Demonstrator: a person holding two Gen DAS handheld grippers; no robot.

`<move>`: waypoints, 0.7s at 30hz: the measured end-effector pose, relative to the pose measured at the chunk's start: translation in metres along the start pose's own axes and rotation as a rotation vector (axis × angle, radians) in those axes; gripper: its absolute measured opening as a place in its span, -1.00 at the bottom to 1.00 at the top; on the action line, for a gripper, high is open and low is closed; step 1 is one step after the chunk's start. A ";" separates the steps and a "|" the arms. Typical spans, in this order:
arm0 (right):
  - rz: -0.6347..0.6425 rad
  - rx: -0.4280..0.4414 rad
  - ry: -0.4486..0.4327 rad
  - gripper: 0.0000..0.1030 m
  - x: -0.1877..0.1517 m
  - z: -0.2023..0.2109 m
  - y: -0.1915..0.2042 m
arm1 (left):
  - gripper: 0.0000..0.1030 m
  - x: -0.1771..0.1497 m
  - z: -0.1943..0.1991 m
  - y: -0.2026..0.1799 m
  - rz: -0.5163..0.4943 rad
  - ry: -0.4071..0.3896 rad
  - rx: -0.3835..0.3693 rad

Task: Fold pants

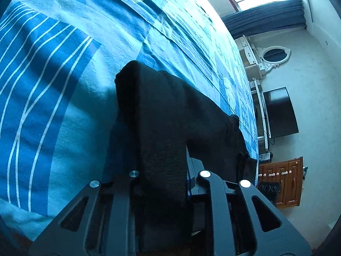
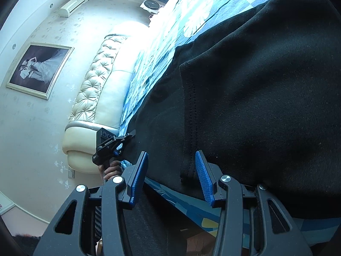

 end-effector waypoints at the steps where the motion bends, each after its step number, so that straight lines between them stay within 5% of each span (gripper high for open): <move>1: 0.001 -0.005 0.001 0.04 0.000 0.001 0.003 | -0.66 0.000 0.002 -0.007 -0.010 -0.004 0.004; 4: 0.026 -0.043 -0.012 0.22 0.002 0.005 0.015 | -0.67 0.003 0.013 -0.034 -0.051 -0.023 0.012; 12: 0.049 -0.114 -0.125 0.31 0.020 0.039 0.025 | -0.69 0.005 0.023 -0.139 -0.216 -0.029 0.011; 21: -0.081 -0.188 -0.310 0.51 0.042 0.103 -0.009 | -0.69 -0.045 -0.041 -0.269 -0.513 0.037 0.116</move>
Point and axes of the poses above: each gripper's, at about its wrist camera, not at the fingertips, and z roughly against the way its jaws point, y to its left, x to its top, the point moved 2 cm from there along -z, roughly the way its jaws point, and after that the axes turned 3 degrees about -x, right-handed, at the moved point
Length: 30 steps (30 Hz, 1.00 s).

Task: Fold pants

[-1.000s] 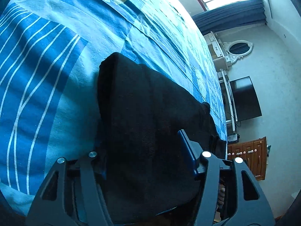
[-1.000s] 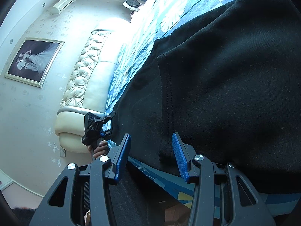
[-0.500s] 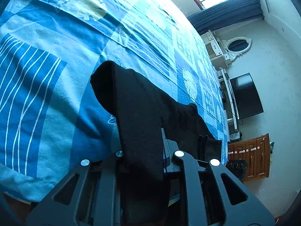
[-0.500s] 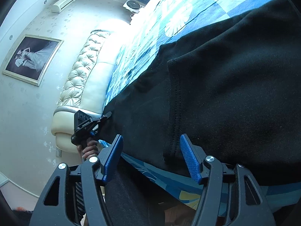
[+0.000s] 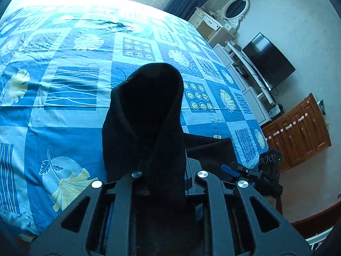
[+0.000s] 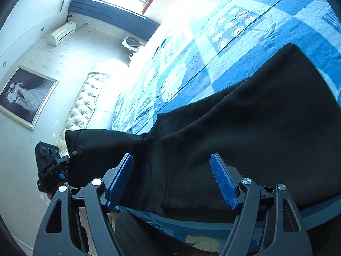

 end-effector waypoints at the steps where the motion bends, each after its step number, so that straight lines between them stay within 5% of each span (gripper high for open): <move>1: -0.014 -0.015 -0.021 0.56 0.006 0.005 -0.006 | -0.68 -0.001 -0.011 -0.015 -0.035 0.013 0.015; 9: -0.118 -0.169 -0.187 0.65 0.041 0.051 -0.056 | -0.69 -0.020 -0.103 -0.096 -0.191 0.132 0.095; 21: -0.248 -0.182 -0.296 0.65 0.056 0.096 -0.101 | -0.69 -0.044 -0.208 -0.153 -0.297 0.174 0.335; 30: -0.309 -0.166 -0.296 0.65 0.058 0.098 -0.118 | -0.68 -0.063 -0.238 -0.157 -0.336 0.167 0.445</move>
Point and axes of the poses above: each gripper's, at about its wrist camera, not at the fingertips, and z roughly against the way its jaws point, y to its left, x to its top, the point moved 2 cm from there along -z, roughly the way its jaws point, and after that the axes turned 3 degrees about -x, right-handed, at the moved point
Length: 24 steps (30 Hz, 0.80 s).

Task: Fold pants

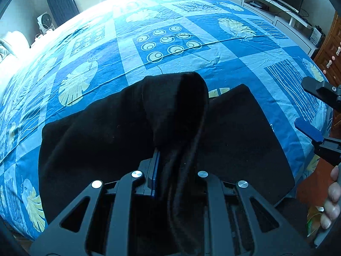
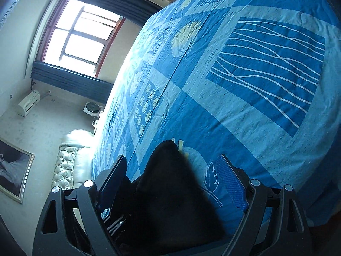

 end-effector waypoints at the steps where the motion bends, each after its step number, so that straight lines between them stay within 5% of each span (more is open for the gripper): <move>1: -0.007 0.001 0.003 0.65 0.000 -0.001 -0.002 | -0.68 0.000 -0.001 -0.001 -0.002 -0.003 0.008; 17: -0.091 0.002 0.043 0.65 -0.003 -0.008 -0.025 | -0.64 -0.003 -0.006 -0.011 -0.023 -0.015 0.057; 24: -0.095 0.006 0.059 0.65 -0.004 -0.011 -0.031 | -0.29 -0.006 0.004 -0.020 -0.043 -0.045 0.034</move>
Point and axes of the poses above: each gripper's, at about its wrist camera, not at the fingertips, and z roughly against the way its jaws point, y to its left, x to its top, the point moved 2 cm from there along -z, roughly the way its jaws point, and after that the axes turned 3 degrees about -x, right-handed, at the moved point
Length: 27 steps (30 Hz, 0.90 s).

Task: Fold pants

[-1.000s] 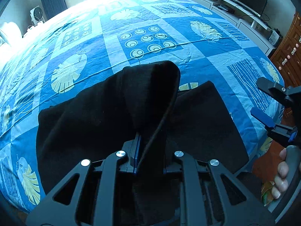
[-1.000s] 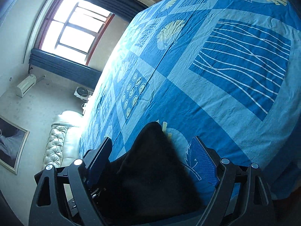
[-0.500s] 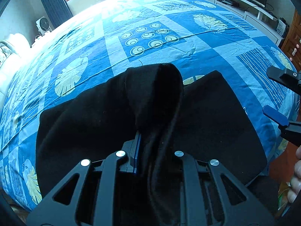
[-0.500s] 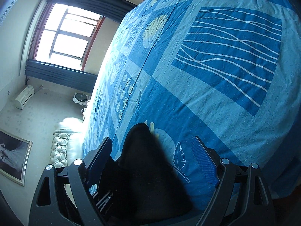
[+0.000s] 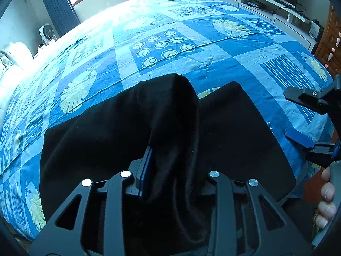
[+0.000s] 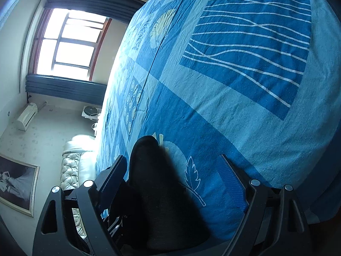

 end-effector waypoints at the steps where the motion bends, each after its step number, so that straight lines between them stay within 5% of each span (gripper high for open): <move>1: 0.001 0.000 0.001 0.65 0.000 0.000 0.000 | -0.17 0.000 0.004 -0.001 -0.001 -0.005 -0.015; 5: 0.039 -0.028 -0.017 0.65 0.002 0.005 0.005 | 0.12 -0.003 0.037 -0.008 -0.024 -0.071 -0.095; 7: 0.076 -0.054 -0.083 0.65 0.005 0.020 0.014 | 0.53 -0.005 0.063 -0.005 -0.035 -0.146 -0.131; 10: 0.148 0.011 -0.116 0.65 0.006 0.036 0.039 | 0.79 -0.011 0.100 0.015 -0.005 -0.254 -0.163; 16: 0.329 0.133 0.129 0.65 -0.030 0.001 0.094 | 0.80 -0.030 0.123 0.098 0.141 -0.314 -0.143; 20: 0.438 0.079 0.275 0.65 -0.064 -0.036 0.107 | 0.80 -0.055 0.113 0.156 0.201 -0.293 -0.040; 24: 0.477 0.038 0.332 0.64 -0.086 -0.059 0.105 | 0.80 -0.085 0.096 0.198 0.260 -0.219 0.007; 26: 0.517 0.016 0.343 0.45 -0.093 -0.066 0.105 | 0.80 -0.097 0.089 0.212 0.276 -0.185 0.014; 27: 0.531 -0.006 0.344 0.17 -0.098 -0.070 0.107 | 0.80 -0.104 0.086 0.217 0.282 -0.171 0.015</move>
Point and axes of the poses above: each gripper's, at about its wrist camera, not at the fingertips, and z roughly against the way its jaws point, y to its left, x to its top, the point moved 2 cm from there along -z, roughly the way its jaws point, and after that the axes turned 3 degrees about -x, right-handed, at the moved point
